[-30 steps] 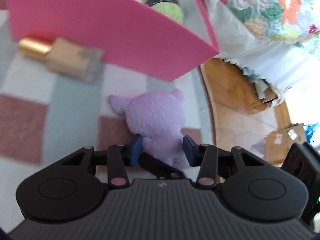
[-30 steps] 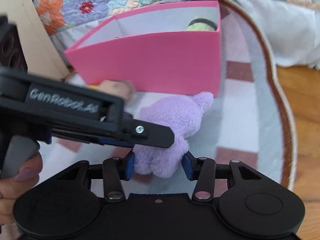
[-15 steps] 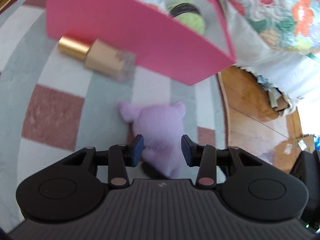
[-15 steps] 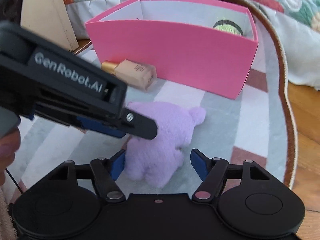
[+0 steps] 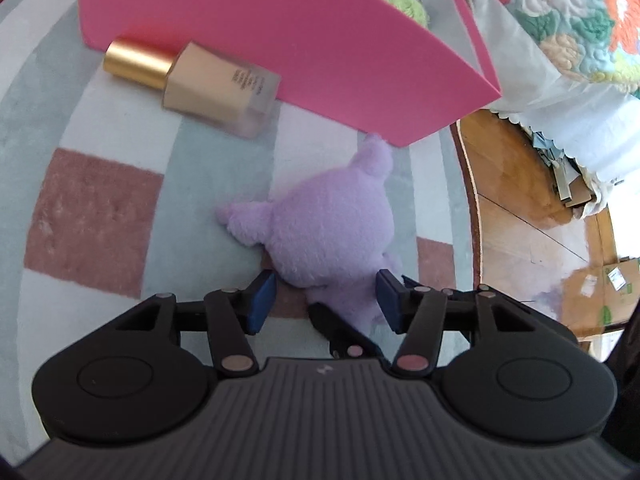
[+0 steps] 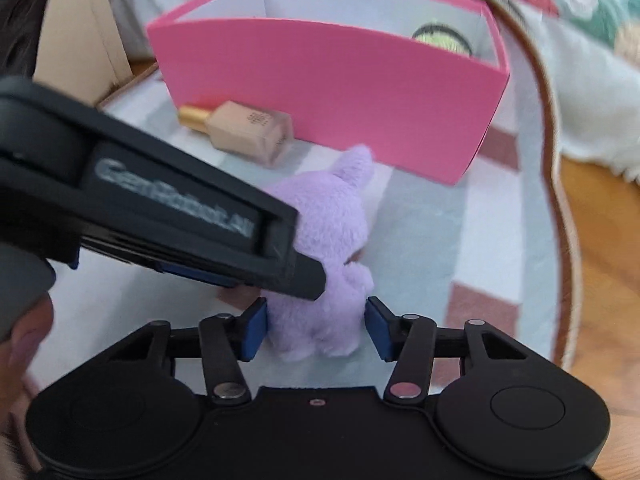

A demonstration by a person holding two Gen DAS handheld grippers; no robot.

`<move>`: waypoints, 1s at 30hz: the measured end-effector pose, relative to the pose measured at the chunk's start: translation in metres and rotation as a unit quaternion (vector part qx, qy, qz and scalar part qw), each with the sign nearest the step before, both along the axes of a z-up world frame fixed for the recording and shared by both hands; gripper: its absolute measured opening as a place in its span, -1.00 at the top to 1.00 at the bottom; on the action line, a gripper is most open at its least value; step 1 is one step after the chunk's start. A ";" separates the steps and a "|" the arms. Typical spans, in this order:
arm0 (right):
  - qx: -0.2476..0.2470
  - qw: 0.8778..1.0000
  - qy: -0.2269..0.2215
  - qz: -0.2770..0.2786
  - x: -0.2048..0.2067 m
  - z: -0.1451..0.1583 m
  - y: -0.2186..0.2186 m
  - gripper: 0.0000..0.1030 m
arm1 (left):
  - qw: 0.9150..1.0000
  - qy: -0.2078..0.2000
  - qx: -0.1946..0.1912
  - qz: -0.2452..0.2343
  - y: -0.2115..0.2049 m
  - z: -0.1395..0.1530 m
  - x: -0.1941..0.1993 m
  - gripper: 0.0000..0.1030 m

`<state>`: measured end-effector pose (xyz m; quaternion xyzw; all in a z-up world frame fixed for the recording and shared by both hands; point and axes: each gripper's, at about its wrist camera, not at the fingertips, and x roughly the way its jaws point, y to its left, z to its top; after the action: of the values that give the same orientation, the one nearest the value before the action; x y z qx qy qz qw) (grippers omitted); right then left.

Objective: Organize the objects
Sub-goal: 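Lift the plush toy with the left gripper and carry it over the pink box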

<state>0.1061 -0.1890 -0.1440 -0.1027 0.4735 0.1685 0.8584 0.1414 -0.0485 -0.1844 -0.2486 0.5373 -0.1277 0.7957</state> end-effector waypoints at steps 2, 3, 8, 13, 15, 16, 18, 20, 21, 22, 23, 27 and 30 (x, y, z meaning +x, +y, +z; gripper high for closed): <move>0.013 1.000 0.002 -0.006 -0.001 0.000 -0.003 0.02 | 1.000 -0.009 0.007 0.001 -0.003 0.001 -0.001 -0.05; 0.015 1.000 0.001 -0.003 -0.002 -0.001 -0.004 0.04 | 1.000 -0.012 0.009 0.001 -0.004 0.002 -0.001 -0.05; 0.032 0.999 0.001 0.002 -0.004 -0.001 -0.010 0.09 | 1.000 -0.020 0.003 0.005 -0.005 0.001 -0.001 -0.01; 0.052 0.999 0.002 0.001 -0.008 0.002 -0.018 0.09 | 1.000 -0.024 -0.011 0.004 0.000 0.007 -0.006 0.04; 0.059 0.998 0.002 0.003 -0.012 0.005 -0.021 0.09 | 1.000 -0.027 -0.015 0.004 0.001 0.010 -0.009 0.05; 0.062 0.998 0.002 0.003 -0.014 0.006 -0.022 0.09 | 0.999 -0.028 -0.016 0.003 0.001 0.012 -0.010 0.05; 0.065 0.998 0.002 0.004 -0.016 0.009 -0.023 0.09 | 1.000 -0.024 -0.020 0.003 0.002 0.016 -0.013 0.06; 0.061 0.998 0.011 0.002 -0.021 0.013 -0.023 0.09 | 1.000 -0.011 -0.021 -0.002 0.000 0.021 -0.017 0.08; 0.056 0.998 0.008 0.002 -0.023 0.015 -0.025 0.09 | 1.000 -0.013 -0.023 -0.005 0.000 0.024 -0.020 0.08; 0.052 0.999 0.006 0.006 -0.026 0.017 -0.028 0.09 | 1.000 -0.011 -0.024 -0.006 0.000 0.026 -0.022 0.09; 0.049 0.999 0.007 0.011 -0.029 0.019 -0.028 0.09 | 1.000 -0.009 -0.025 -0.009 0.000 0.028 -0.025 0.09; 0.060 0.998 0.009 0.021 -0.037 0.036 -0.029 0.09 | 0.999 -0.008 -0.038 -0.033 0.007 0.040 -0.036 0.09; 0.069 0.997 0.003 0.031 -0.038 0.049 -0.030 0.09 | 0.998 -0.021 -0.045 -0.031 0.012 0.053 -0.045 0.09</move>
<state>0.0682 -0.2186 -0.0955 -0.0579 0.4596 0.2278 0.8565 0.0966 -0.0360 -0.1310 -0.2645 0.5215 -0.1813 0.7907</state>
